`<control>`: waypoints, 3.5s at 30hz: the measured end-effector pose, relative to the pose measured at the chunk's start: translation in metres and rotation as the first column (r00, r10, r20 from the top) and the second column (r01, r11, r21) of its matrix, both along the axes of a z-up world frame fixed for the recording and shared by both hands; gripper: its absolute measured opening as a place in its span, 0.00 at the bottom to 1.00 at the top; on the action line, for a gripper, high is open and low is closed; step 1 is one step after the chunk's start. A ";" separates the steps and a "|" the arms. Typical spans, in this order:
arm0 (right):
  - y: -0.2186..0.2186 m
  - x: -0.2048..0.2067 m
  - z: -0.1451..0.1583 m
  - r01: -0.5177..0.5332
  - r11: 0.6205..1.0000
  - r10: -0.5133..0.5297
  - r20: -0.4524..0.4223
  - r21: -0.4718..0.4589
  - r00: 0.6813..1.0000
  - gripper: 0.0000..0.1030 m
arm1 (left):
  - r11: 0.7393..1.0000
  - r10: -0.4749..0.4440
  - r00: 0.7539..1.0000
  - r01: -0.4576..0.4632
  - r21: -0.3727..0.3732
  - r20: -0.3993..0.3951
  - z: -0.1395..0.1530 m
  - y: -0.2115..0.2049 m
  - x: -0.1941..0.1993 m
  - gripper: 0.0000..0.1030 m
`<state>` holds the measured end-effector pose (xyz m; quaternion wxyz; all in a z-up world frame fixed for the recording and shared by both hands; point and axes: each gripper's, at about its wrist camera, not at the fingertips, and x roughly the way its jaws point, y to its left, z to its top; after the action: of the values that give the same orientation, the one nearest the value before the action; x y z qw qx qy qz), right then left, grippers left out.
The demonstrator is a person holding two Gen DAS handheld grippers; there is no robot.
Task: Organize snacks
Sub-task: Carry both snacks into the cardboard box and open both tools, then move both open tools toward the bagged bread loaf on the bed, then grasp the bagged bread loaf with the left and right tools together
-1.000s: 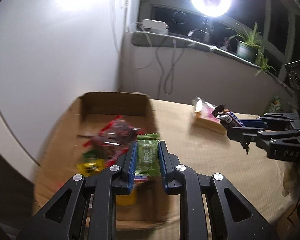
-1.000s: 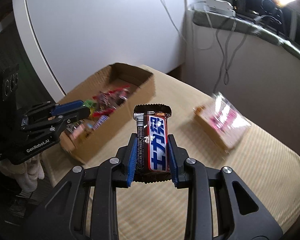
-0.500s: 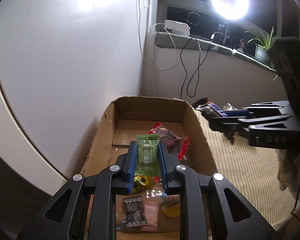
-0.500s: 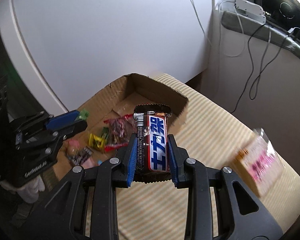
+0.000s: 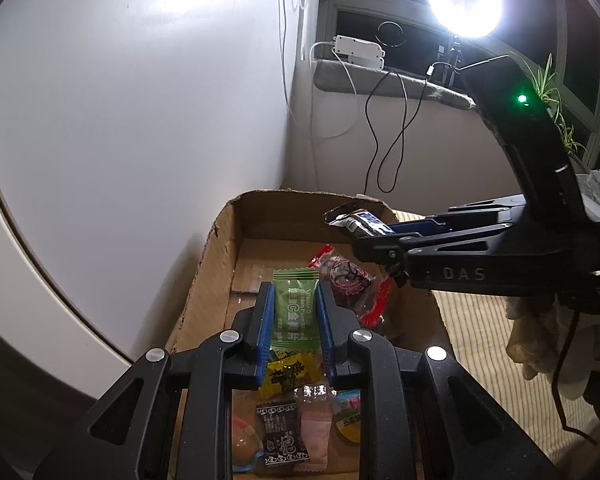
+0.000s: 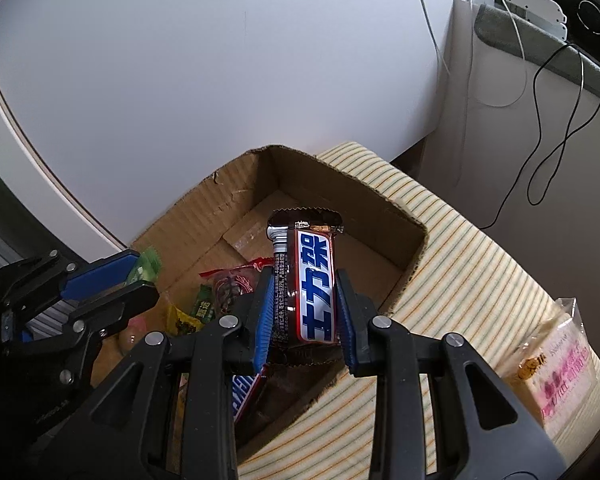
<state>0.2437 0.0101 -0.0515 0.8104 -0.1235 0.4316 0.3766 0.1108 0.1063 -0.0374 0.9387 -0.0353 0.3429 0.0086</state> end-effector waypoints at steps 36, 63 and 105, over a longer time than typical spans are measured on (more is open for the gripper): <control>-0.015 -0.012 0.027 0.041 0.999 -0.045 0.124 0.033 0.991 0.83 | 0.998 0.022 0.999 -0.024 0.061 0.040 0.008 -0.006 -0.012 0.55; -0.111 -0.015 0.050 0.176 0.981 -0.189 0.211 0.076 0.959 0.92 | 0.993 -0.064 0.994 0.055 0.108 0.088 0.027 -0.072 -0.019 0.60; -0.256 0.116 -0.031 0.124 0.985 -0.105 -0.152 0.119 0.983 0.99 | 0.967 -0.224 0.964 0.202 -0.156 -0.144 -0.040 -0.221 0.094 0.76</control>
<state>0.3594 -0.2454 -0.0829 0.8034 -0.0185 0.4706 0.3643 0.2051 -0.1152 -0.0771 0.8986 -0.0629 0.4190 -0.1139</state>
